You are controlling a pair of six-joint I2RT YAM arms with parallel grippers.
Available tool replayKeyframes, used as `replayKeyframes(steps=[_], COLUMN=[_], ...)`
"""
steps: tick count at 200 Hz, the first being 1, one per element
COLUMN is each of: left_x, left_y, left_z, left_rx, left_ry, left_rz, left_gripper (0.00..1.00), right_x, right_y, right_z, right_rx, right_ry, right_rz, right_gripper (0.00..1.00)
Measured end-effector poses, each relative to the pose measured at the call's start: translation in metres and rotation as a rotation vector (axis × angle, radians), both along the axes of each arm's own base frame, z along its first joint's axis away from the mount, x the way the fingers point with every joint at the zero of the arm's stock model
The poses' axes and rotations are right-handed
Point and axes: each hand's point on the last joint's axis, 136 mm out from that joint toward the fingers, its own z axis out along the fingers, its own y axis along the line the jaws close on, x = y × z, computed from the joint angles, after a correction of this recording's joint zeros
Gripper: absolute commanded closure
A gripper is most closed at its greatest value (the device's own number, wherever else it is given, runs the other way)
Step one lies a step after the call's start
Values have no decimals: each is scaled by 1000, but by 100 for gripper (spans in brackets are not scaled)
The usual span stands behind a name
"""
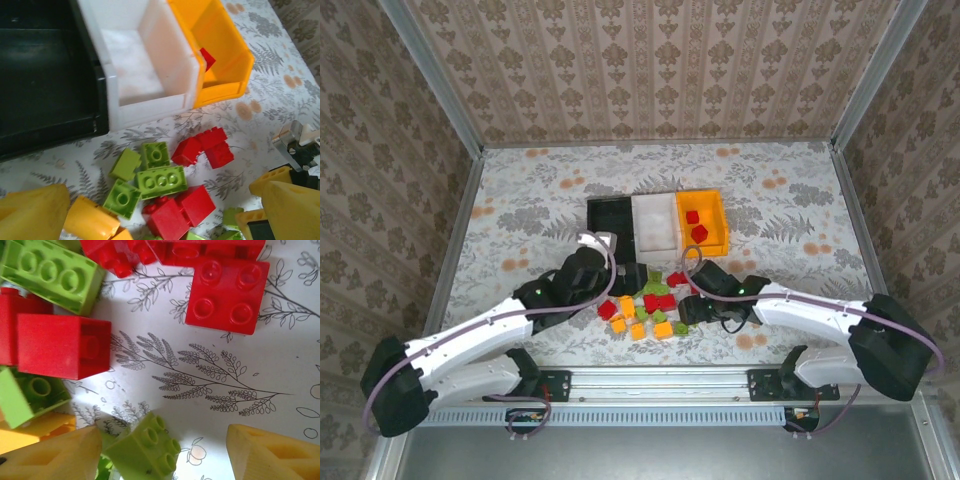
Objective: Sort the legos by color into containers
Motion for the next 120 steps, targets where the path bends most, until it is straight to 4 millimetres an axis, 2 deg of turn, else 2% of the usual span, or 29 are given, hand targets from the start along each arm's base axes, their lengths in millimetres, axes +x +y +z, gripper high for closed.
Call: replayKeyframes(steps=[49, 62, 76, 84, 101, 120], left_x=[0, 1, 1, 1, 1, 1], left_y=[11, 12, 14, 15, 15, 16], left_z=[-3, -4, -6, -7, -6, -6], left_rx=[26, 32, 37, 41, 40, 40], left_ry=[0, 0, 0, 1, -1, -4], left_rz=[37, 42, 48, 50, 51, 54], left_gripper=[0, 0, 0, 0, 0, 0], right_x=[1, 0, -2, -5, -8, -10], right_y=[-5, -10, -15, -18, -21, -22], right_z=[-7, -10, -13, -14, -14, -15], right_rx=[-30, -44, -57, -60, -54, -54], right_ry=[8, 10, 12, 18, 18, 20], right_rz=[-34, -54, -70, -79, -83, -87], right_gripper=[49, 48, 39, 37, 39, 46])
